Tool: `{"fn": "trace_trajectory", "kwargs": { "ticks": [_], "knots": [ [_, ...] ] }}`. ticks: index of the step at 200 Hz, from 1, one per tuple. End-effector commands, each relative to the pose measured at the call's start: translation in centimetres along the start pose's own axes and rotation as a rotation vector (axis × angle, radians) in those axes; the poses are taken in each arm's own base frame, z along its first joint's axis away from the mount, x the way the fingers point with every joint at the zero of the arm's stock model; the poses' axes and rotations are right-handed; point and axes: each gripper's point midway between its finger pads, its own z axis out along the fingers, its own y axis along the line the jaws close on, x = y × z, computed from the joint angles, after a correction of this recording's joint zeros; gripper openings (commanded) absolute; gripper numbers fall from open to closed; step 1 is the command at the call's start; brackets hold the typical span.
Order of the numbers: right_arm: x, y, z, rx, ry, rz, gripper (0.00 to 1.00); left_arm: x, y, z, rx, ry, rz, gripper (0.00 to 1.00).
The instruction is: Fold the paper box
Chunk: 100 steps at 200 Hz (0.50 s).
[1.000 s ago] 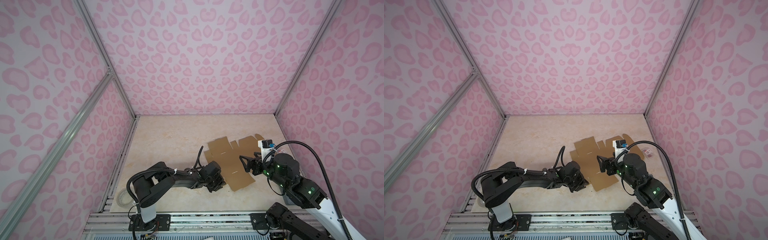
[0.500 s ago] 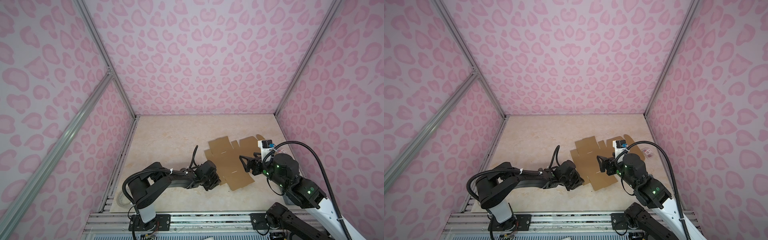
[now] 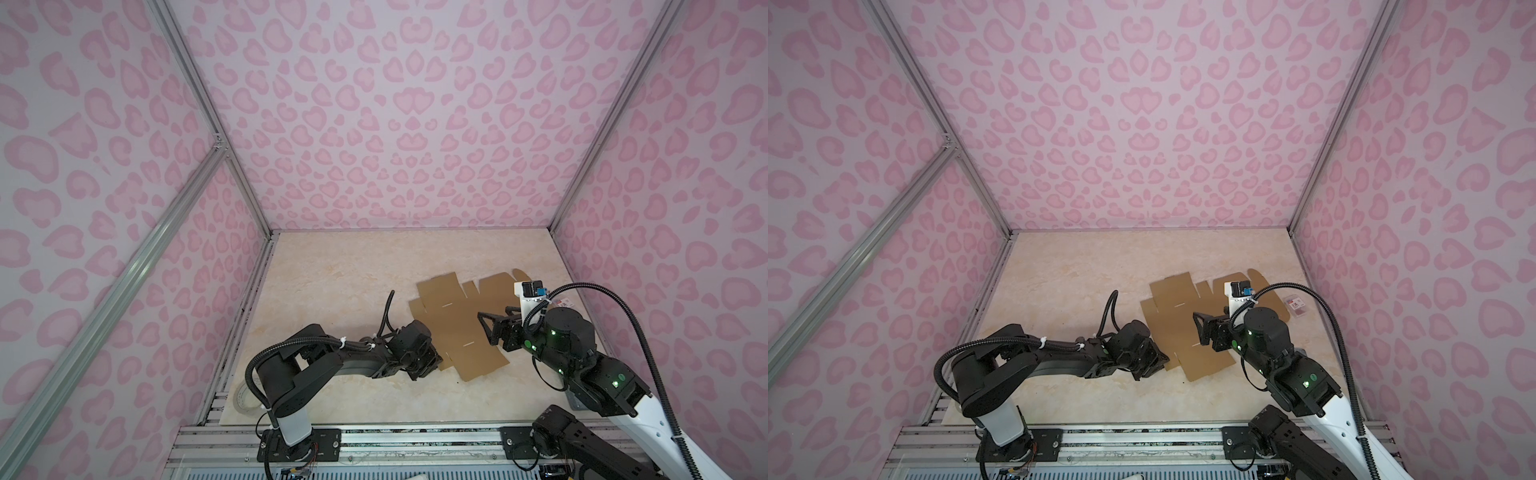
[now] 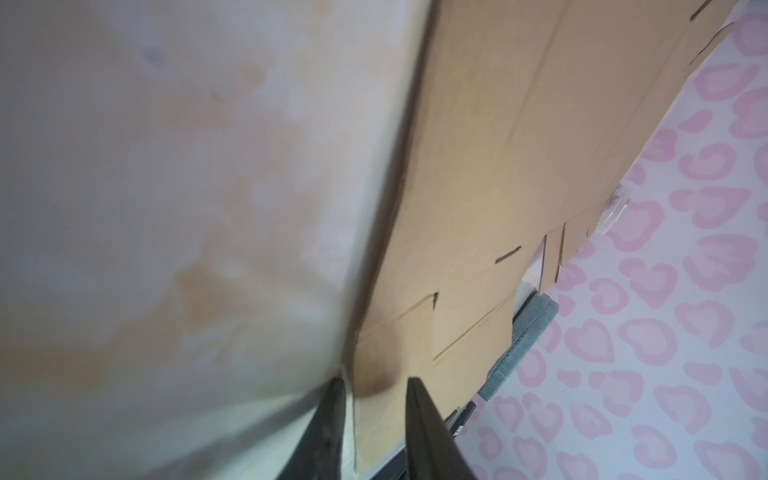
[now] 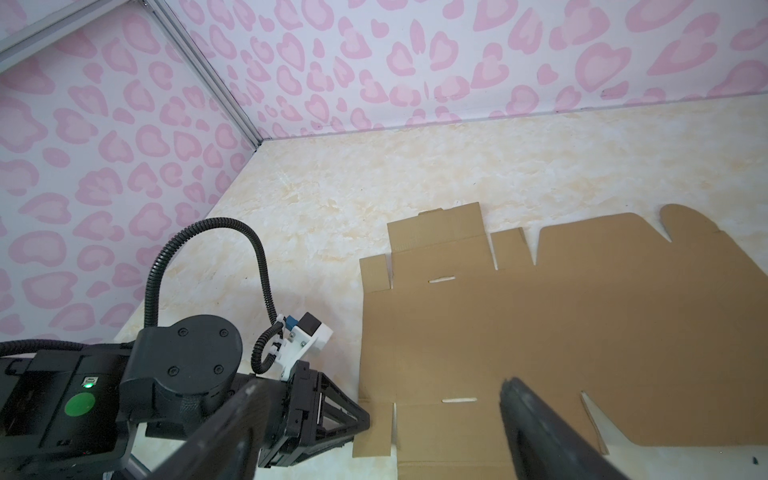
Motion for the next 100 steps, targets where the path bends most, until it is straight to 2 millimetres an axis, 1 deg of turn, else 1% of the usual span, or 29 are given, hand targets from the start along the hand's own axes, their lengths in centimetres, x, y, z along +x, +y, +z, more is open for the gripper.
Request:
{"fn": "trace_trajectory", "kwargs": {
  "ticks": [1, 19, 61, 68, 100],
  "knots": [
    [-0.53, 0.31, 0.06, -0.016, -0.028, 0.010, 0.89, -0.23, 0.61, 0.09, -0.008, -0.017, -0.009, 0.28],
    [-0.48, 0.28, 0.11, -0.015, -0.028, 0.012, 0.89, -0.26, 0.81, 0.09, 0.004, -0.019, -0.014, 0.26],
    [-0.47, 0.29, 0.08, -0.017, -0.030, 0.017, 0.89, -0.44, 0.58, -0.09, 0.038, -0.028, -0.014, 0.22],
    [-0.48, 0.30, 0.05, -0.018, -0.031, 0.017, 0.89, -0.44, 0.54, -0.13, 0.044, -0.028, -0.016, 0.18],
    [-0.35, 0.23, 0.07, -0.017, -0.029, 0.022, 0.89, -0.61, 0.43, -0.20, 0.075, -0.031, -0.021, 0.14]
  ]
}}
